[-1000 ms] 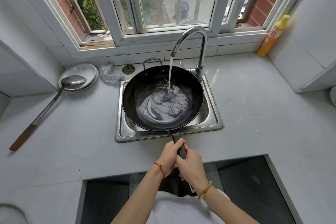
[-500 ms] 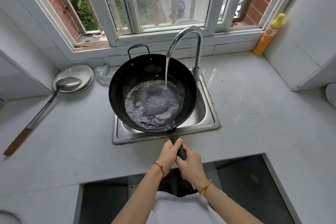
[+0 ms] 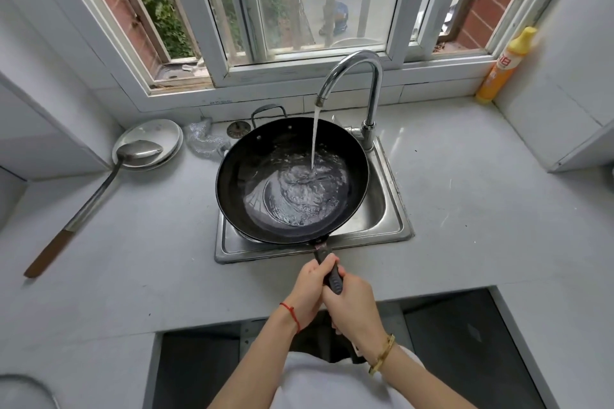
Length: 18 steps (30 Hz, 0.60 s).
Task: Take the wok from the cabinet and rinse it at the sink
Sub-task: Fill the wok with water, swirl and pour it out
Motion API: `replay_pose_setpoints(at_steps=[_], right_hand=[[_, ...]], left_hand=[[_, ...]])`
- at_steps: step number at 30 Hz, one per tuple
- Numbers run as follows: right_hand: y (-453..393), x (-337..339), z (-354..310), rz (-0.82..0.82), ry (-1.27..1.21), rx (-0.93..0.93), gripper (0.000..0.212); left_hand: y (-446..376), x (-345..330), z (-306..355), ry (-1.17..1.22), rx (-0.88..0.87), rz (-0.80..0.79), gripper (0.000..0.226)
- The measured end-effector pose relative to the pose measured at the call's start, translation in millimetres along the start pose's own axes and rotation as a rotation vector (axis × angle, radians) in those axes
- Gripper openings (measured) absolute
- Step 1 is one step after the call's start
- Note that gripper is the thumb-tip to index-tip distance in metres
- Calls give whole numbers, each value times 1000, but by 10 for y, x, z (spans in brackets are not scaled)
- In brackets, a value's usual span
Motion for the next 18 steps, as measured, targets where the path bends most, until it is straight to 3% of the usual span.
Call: replay_pose_setpoints(at_steps=[6, 10, 15, 18], right_hand=[[-40, 26, 146, 32, 103, 22, 10], [-48, 52, 189, 21, 4, 6, 9], [-52, 63, 127, -53, -121, -54, 14], [-68, 33, 92, -72, -144, -95, 21]], left_hand=[[-33, -41, -25, 51, 27, -75, 23], [-72, -52, -57, -94, -11, 6, 25], [-119, -16, -98, -278, -45, 89, 50], [-86, 7, -44, -305, -50, 106, 38]])
Point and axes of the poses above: each hand's wrist, its own y-axis away from the middle knuckle, its own x-axis out of the back of the hand, z = x × y, the point moved 1 cm from there along -y, towards the middle knuckle, and after that the axes turned 10 degrees about -y, right-handed, at the moved point
